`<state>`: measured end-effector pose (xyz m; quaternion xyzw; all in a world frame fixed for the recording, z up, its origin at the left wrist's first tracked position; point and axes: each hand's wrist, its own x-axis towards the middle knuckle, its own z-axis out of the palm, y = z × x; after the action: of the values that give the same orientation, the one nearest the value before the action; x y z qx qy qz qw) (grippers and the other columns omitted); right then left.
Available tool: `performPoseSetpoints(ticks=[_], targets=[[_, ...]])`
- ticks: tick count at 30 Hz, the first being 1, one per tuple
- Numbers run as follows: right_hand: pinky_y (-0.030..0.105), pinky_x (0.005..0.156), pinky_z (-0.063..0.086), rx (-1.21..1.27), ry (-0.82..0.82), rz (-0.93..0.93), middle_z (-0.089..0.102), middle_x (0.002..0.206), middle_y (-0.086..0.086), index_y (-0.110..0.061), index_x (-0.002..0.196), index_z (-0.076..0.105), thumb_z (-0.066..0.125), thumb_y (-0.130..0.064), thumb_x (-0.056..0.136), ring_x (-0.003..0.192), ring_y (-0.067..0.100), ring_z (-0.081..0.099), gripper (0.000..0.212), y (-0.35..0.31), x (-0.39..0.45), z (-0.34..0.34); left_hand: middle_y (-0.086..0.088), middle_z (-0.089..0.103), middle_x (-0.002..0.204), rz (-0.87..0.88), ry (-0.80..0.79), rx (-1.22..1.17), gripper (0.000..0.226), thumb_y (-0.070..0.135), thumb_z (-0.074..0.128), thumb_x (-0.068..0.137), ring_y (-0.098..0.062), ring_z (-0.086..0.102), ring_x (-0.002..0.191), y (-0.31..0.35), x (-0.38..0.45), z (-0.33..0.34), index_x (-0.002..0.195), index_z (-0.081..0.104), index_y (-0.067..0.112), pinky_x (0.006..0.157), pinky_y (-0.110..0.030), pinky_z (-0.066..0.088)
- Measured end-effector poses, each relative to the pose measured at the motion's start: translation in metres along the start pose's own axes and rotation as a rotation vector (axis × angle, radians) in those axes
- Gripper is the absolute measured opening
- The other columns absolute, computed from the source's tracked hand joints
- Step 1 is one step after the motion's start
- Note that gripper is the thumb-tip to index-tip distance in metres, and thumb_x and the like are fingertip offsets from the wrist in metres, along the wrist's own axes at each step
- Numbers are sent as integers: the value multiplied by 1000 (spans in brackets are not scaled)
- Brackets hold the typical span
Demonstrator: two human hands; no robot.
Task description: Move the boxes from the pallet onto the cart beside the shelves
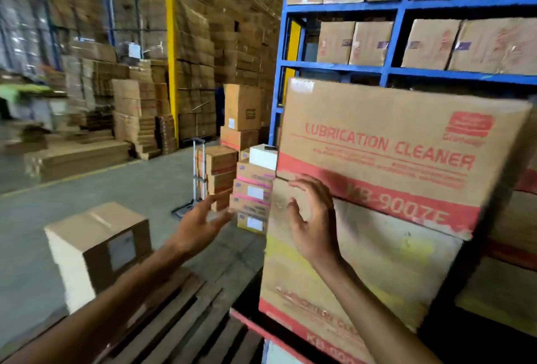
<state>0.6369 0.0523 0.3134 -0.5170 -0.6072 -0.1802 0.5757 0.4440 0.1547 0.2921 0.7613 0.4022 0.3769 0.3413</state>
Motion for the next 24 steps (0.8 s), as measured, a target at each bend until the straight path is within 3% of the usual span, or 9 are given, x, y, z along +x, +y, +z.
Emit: performPoseSetpoints(ticks=[4, 7, 9, 11, 14, 16, 19, 22, 24], targets=[[25, 95, 39, 101, -238, 66, 62, 117, 9, -12, 120, 55, 56, -19, 78, 109, 16, 52, 42, -22, -36, 93, -10, 64, 119, -213, 57, 144, 45, 35, 66, 89, -25, 62, 110, -78, -61, -67, 129, 53, 19, 89, -26, 46], [29, 99, 40, 118, -477, 144, 59, 127, 9, -11, 129, 53, 61, -22, 80, 117, 22, 53, 50, -34, -62, 157, 0, 58, 119, -365, 153, 176, 36, 23, 64, 91, -19, 56, 112, -134, -103, -119, 125, 54, 15, 75, -11, 32], [31, 103, 37, 112, -642, 201, 54, 136, 9, -11, 137, 48, 63, -23, 85, 126, 25, 48, 56, -44, -81, 199, -4, 58, 130, -475, 220, 196, 42, 22, 63, 91, -22, 55, 117, -173, -131, -153, 130, 54, 8, 81, -17, 31], [30, 105, 33, 112, -798, 264, 47, 143, 9, -13, 142, 41, 64, -22, 87, 132, 25, 42, 60, -52, -98, 234, -3, 57, 126, -560, 263, 164, 40, 16, 63, 91, -22, 55, 114, -208, -155, -180, 128, 54, 2, 82, -19, 32], [34, 108, 32, 107, -962, 357, 39, 149, 6, -18, 145, 35, 61, -26, 90, 136, 22, 36, 62, -57, -114, 275, -15, 58, 131, -691, 307, 132, 43, 16, 64, 90, -29, 56, 119, -249, -180, -207, 129, 53, 1, 91, -29, 41], [36, 109, 31, 116, -1035, 419, 37, 151, 5, -20, 146, 33, 61, -27, 90, 137, 22, 35, 63, -58, -120, 299, -17, 57, 131, -733, 328, 82, 43, 15, 63, 91, -31, 54, 121, -268, -187, -220, 129, 52, -1, 93, -32, 43], [40, 109, 33, 111, -1097, 502, 37, 151, 5, -23, 147, 32, 60, -30, 90, 137, 23, 36, 64, -53, -120, 330, -10, 55, 118, -790, 355, 22, 37, 14, 62, 92, -21, 52, 116, -287, -183, -227, 125, 54, 0, 85, -25, 38], [40, 107, 35, 110, -1118, 537, 37, 150, 6, -23, 146, 32, 60, -30, 90, 136, 24, 37, 63, -45, -115, 360, -12, 62, 115, -803, 403, -48, 30, 19, 65, 90, -27, 59, 114, -303, -165, -233, 116, 57, 9, 89, -34, 48], [39, 106, 35, 113, -1125, 570, 38, 150, 6, -22, 145, 33, 59, -30, 90, 135, 24, 38, 61, -37, -110, 382, -11, 64, 113, -808, 398, -76, 32, 22, 64, 91, -27, 62, 106, -317, -145, -236, 120, 58, 10, 82, -31, 52]])
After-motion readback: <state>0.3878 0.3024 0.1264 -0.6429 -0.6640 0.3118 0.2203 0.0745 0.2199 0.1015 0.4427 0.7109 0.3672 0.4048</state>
